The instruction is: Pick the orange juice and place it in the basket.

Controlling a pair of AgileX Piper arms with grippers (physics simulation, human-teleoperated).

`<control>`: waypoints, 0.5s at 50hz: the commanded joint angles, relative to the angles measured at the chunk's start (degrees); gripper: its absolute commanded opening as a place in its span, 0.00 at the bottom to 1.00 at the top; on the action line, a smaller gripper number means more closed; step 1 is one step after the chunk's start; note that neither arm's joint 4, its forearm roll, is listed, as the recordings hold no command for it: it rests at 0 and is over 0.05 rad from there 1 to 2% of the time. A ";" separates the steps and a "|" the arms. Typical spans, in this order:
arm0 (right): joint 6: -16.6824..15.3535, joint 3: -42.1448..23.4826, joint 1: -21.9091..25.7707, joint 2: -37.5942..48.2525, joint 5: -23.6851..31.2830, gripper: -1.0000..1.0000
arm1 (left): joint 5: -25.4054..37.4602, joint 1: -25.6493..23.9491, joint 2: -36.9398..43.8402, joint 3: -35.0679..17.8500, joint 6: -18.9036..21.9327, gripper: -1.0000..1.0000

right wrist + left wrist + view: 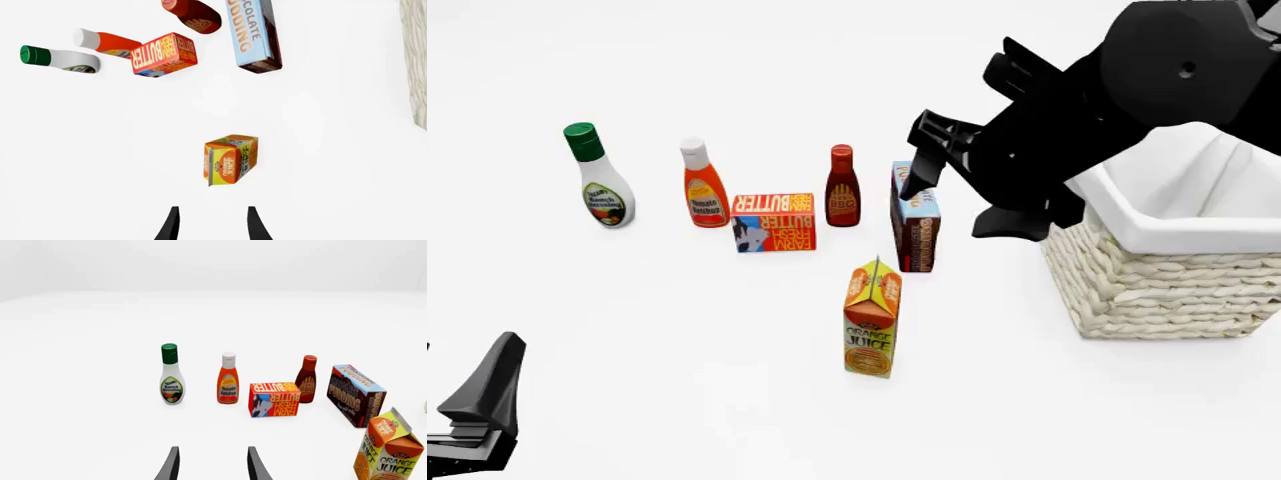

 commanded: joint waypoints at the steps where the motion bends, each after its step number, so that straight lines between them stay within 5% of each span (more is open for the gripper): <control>1: 0.14 -4.14 1.04 3.59 3.01 1.00 | -0.04 0.28 -0.04 0.06 0.01 1.00; 25: 2.83 -8.34 4.41 9.24 7.29 1.00 | -0.04 0.28 -0.04 0.06 0.01 1.00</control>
